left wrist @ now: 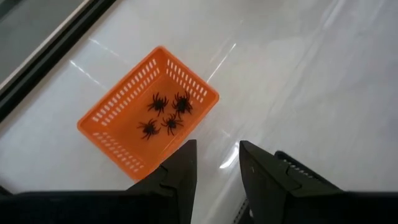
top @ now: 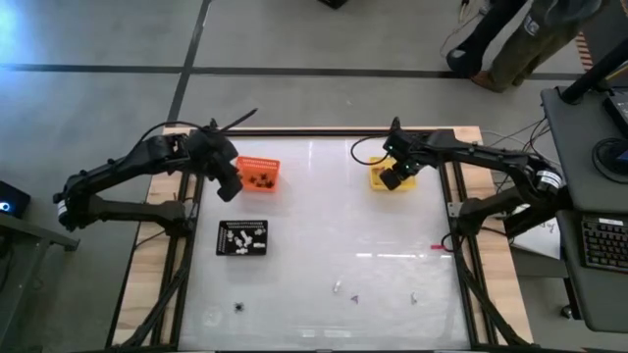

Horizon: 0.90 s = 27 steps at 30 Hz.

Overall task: Sort Halloween decoration
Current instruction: Put the white skeleton toy into the black bin

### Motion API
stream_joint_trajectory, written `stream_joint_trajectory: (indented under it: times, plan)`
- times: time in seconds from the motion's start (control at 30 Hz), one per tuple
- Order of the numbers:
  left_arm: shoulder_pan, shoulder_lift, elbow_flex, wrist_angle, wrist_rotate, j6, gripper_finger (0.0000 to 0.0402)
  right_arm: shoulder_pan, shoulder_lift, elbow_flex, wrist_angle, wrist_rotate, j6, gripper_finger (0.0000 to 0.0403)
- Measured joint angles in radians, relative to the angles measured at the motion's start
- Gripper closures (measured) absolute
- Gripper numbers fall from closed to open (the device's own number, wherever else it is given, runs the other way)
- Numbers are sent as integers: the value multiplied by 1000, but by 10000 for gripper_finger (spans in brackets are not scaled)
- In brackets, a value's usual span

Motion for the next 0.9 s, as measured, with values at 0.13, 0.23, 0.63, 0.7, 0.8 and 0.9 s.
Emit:
stream_joint_trajectory:
  times: [0.13, 0.23, 0.63, 0.7, 0.8, 0.9]
  plan:
    - [0, 18, 0, 42, 0, 4, 299, 0, 13, 0, 0, 0, -3, 339]
    - [0, 39, 0, 60, 0, 1, 299, 1, 10, 0, -6, 0, 0, 327]
    - [0, 95, 0, 51, 3, 34, 299, 38, -8, 99, -260, 0, 180, 281]
    - [0, 94, 0, 51, 5, 58, 299, 65, -8, 112, -327, 0, 234, 271]
    - [0, 88, 0, 48, 6, 92, 299, 119, -8, 123, -407, -9, 335, 256]
    - [0, 83, 0, 28, 20, 133, 299, 184, -8, 125, -457, -58, 458, 244]
